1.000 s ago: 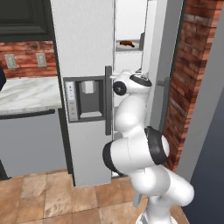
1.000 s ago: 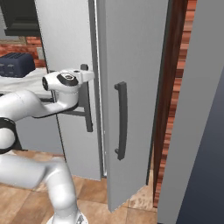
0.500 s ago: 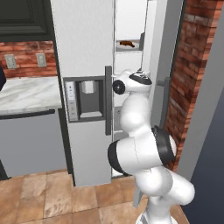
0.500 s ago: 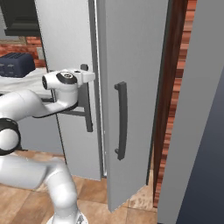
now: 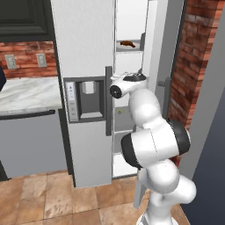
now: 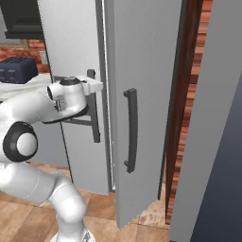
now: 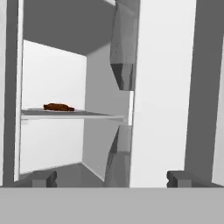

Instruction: Retrieve the chicken drumstick from the fridge and place it on the saucepan with marinade on the stove.

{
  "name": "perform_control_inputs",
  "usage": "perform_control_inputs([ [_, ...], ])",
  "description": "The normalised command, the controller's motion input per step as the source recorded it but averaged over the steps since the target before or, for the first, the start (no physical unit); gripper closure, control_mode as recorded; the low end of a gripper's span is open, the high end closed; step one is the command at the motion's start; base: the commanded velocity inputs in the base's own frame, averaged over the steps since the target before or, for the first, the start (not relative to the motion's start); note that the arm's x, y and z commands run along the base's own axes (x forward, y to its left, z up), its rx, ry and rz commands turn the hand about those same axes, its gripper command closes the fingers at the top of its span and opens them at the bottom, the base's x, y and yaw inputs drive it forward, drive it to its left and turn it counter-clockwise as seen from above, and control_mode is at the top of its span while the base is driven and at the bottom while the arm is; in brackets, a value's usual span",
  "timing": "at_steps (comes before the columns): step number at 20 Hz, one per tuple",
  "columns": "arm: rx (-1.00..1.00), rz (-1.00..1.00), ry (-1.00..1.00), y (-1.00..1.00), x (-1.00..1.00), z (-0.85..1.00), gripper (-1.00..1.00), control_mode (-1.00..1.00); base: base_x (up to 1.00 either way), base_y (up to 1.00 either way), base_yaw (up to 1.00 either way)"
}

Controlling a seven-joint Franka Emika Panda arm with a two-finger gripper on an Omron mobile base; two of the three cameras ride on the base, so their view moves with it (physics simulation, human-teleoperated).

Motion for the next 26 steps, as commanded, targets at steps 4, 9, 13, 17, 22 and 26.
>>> perform_control_inputs([
  [4,0.0,0.0,-0.1,-0.03,0.29,-0.2,-1.0,-1.0,0.0,0.0,0.0],
  [9,0.0,-0.01,-0.15,-0.02,0.22,-0.16,-1.0,-1.0,0.0,0.0,0.0],
  [13,0.0,-0.13,-0.09,-0.04,0.08,-0.02,-1.0,-1.0,0.0,0.0,0.0],
  [17,0.0,-0.22,-0.03,-0.2,0.01,0.0,-1.0,-1.0,0.0,0.0,0.0],
  [22,0.0,-0.29,0.0,-0.41,0.0,0.0,-1.0,-1.0,0.0,0.0,0.0],
  [26,0.0,-0.29,0.0,-0.57,-0.11,0.0,-1.0,-1.0,0.0,0.0,0.0],
])
